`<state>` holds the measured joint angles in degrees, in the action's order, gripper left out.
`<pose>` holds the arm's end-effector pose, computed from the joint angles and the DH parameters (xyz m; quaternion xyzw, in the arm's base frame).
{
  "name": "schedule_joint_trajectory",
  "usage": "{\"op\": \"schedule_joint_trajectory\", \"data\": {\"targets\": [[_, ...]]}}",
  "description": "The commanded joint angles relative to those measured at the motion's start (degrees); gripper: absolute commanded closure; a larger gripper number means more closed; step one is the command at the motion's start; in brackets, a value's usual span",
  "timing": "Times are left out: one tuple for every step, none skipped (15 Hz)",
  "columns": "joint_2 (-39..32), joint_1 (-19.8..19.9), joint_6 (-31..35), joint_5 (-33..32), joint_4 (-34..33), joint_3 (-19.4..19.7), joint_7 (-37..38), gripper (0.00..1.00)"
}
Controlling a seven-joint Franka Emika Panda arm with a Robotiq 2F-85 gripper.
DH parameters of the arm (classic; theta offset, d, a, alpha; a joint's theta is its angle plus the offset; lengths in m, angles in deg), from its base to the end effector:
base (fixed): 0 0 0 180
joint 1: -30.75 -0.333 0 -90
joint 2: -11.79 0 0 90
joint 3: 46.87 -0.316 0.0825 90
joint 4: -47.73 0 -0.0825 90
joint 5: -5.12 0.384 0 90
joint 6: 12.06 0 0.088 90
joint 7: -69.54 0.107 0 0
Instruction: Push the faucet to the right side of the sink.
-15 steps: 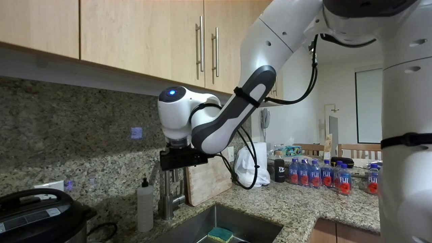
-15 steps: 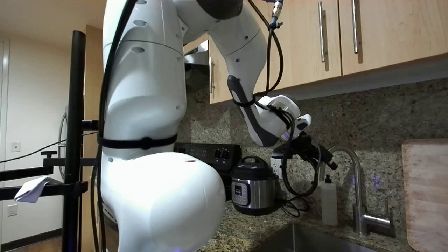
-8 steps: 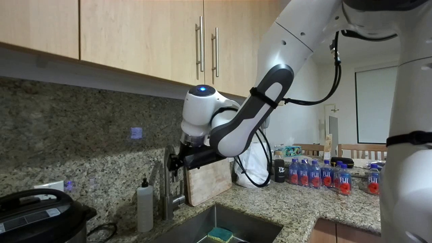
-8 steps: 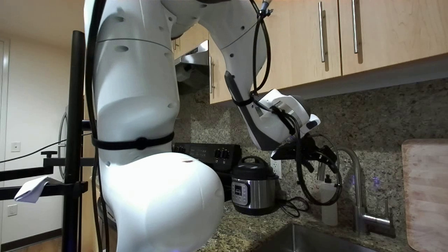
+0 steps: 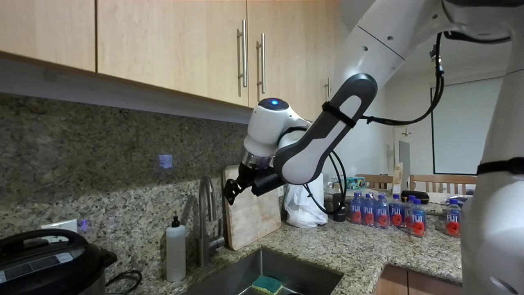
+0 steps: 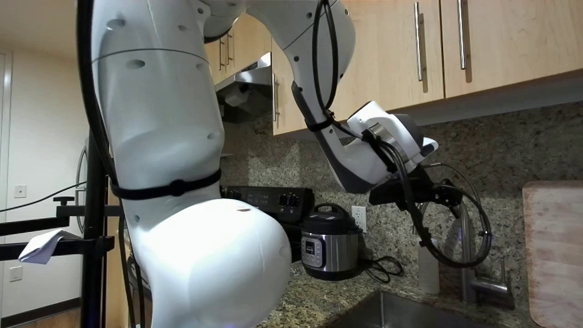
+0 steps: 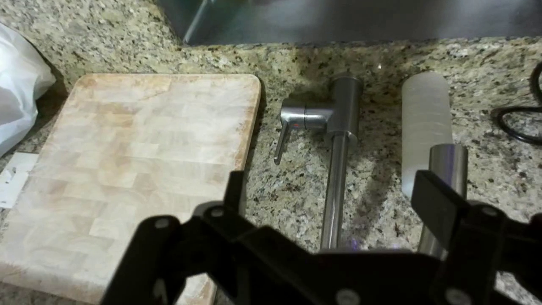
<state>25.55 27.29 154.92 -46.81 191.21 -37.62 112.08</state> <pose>0.4752 -0.0009 0.4279 0.9320 -0.0132 0.3454 0.1088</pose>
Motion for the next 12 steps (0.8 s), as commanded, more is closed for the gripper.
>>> {"op": "schedule_joint_trajectory", "data": {"targets": [[-1.17,-4.14,5.69,6.48,0.15,3.95,-10.49,0.0],[-2.08,-1.29,7.31,12.84,0.63,-0.25,-16.11,0.0],[-2.58,-8.63,7.62,14.19,0.61,5.48,-18.65,0.0],[-2.87,-10.16,7.7,17.29,0.52,5.37,-22.27,0.0],[-3.37,-5.4,8.25,23.23,0.5,-1.22,-27.31,0.0],[-3.7,-5.93,7.85,26.29,-0.34,-2.16,-29.97,0.0],[-4.14,-9.85,7.02,22.96,-2.13,1.68,-27.34,0.0],[-4.66,-9.01,6.72,23.02,-3.4,0.58,-27.61,0.0],[-5.0,-8.15,6.29,21.17,-4.88,0.03,-25.63,0.0],[-5.54,-6.95,6.31,19.6,-6.51,-0.21,-24.15,0.0],[-6.1,-6.14,6.05,18.77,-8.1,-0.22,-23.49,0.0],[-7.09,-5.93,5.53,19.3,-9.8,0.28,-23.77,0.0]]}}
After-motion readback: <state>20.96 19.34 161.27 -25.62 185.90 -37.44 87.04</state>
